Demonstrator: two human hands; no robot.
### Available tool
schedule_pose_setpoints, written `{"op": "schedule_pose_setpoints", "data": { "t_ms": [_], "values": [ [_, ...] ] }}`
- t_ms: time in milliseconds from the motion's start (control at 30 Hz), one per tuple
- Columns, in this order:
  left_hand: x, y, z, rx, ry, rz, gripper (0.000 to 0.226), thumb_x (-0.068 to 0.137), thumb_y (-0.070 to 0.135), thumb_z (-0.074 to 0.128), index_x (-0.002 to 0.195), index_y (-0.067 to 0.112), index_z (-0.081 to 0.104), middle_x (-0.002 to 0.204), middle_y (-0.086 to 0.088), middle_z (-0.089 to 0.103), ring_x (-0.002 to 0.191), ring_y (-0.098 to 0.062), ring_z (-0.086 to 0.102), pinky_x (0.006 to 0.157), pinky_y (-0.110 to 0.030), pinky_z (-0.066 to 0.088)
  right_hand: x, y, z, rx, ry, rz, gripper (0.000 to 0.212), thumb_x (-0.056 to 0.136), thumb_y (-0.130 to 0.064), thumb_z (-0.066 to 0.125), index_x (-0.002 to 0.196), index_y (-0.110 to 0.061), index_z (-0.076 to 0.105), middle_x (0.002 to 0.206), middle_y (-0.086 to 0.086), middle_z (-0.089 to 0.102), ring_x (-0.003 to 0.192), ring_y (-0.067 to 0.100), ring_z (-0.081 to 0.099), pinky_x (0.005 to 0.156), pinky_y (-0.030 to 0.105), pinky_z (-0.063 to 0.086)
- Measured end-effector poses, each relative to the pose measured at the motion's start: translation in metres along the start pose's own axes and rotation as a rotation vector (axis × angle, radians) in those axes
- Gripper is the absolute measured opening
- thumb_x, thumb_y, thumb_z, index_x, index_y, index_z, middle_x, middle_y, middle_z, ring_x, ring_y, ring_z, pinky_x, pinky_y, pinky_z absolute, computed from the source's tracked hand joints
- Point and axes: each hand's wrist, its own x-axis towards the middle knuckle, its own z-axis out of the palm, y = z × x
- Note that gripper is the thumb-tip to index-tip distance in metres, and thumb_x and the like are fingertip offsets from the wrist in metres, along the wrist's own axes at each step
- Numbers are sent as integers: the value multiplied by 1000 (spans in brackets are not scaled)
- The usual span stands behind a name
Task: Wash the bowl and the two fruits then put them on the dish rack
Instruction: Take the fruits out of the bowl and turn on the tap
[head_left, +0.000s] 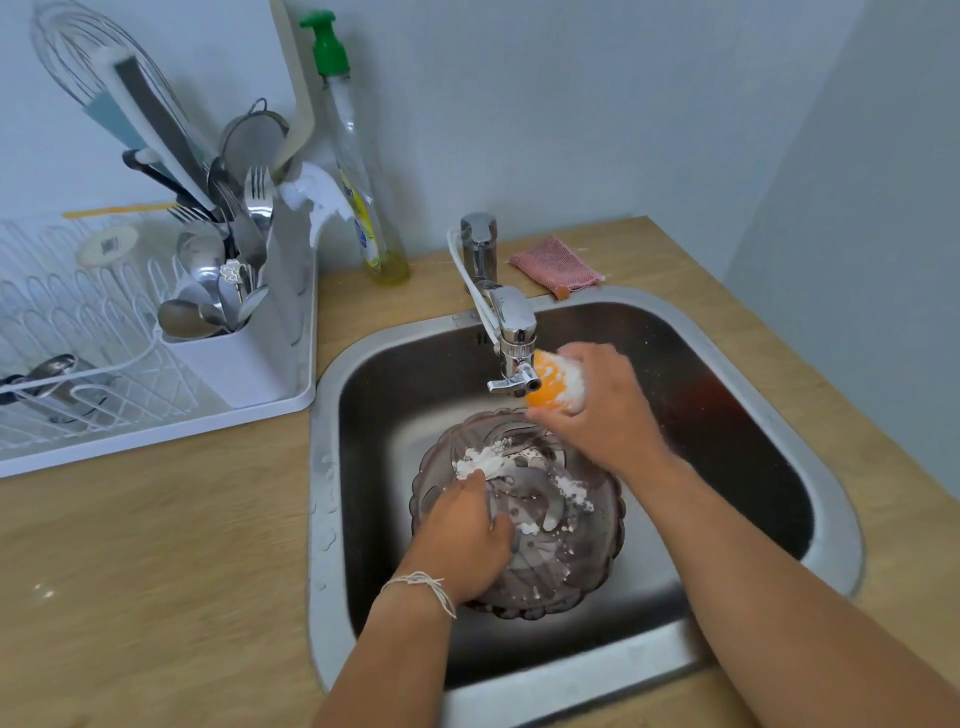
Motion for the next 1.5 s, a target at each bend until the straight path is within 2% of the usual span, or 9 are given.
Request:
{"op": "schedule_pose_setpoints", "data": {
  "t_ms": [100,267,633,800,867,967,1133,1267,1500],
  "values": [
    [1,-1,1,-16,3,24,34,89,33,46,121,20,51,99,-6,66,96,-23,60,90,-39,50,11,22,-4,-41,88,112,77,68,-45,86,132,-22,49,123,5,51,111,25,46,92,38,43],
    [1,-3,3,-34,11,28,27,91,30,48,116,20,51,95,-3,64,92,-21,60,82,-33,48,17,41,12,-165,-17,190,75,77,-44,80,138,-21,44,128,13,49,116,35,47,96,44,42],
    [4,-1,3,-43,50,56,25,91,31,47,113,21,53,101,-2,65,96,-18,58,90,-38,50,18,36,26,-238,-201,281,84,87,-47,65,156,-23,25,150,12,36,135,33,34,107,46,38],
    [2,2,0,-70,51,57,26,89,33,46,111,23,53,104,0,65,99,-17,58,92,-38,51,15,27,24,-211,-279,304,80,88,-44,64,156,-24,26,154,8,35,140,32,30,111,46,36],
    [1,3,-1,-71,48,56,23,88,33,46,108,22,52,103,-2,64,99,-19,59,91,-38,50,15,20,19,-155,-240,314,74,89,-43,64,154,-24,32,152,7,39,140,30,33,113,46,35],
    [-1,3,2,-62,27,68,20,91,30,46,108,20,52,106,-4,63,102,-20,57,91,-32,48,17,-1,-2,153,2,314,53,90,-35,66,140,-23,52,138,0,54,130,20,48,110,40,41],
    [6,5,0,-86,10,92,25,92,30,48,113,17,53,110,-2,62,105,-19,56,90,-29,45,54,-68,-44,284,307,207,24,88,-40,68,106,-25,66,101,-7,66,90,11,63,81,34,54],
    [7,4,2,-104,16,63,20,92,33,48,108,21,52,98,0,63,91,-16,59,80,-29,48,97,-100,-44,193,216,85,31,82,-45,72,103,-23,67,91,-8,71,83,11,67,77,32,55],
    [5,9,-3,-141,5,12,47,97,30,49,140,12,44,119,-5,63,111,-19,59,99,-34,47,141,-108,-36,-191,35,-19,31,82,-46,69,106,-27,66,102,-1,73,99,27,65,79,34,49]
  ]
}}
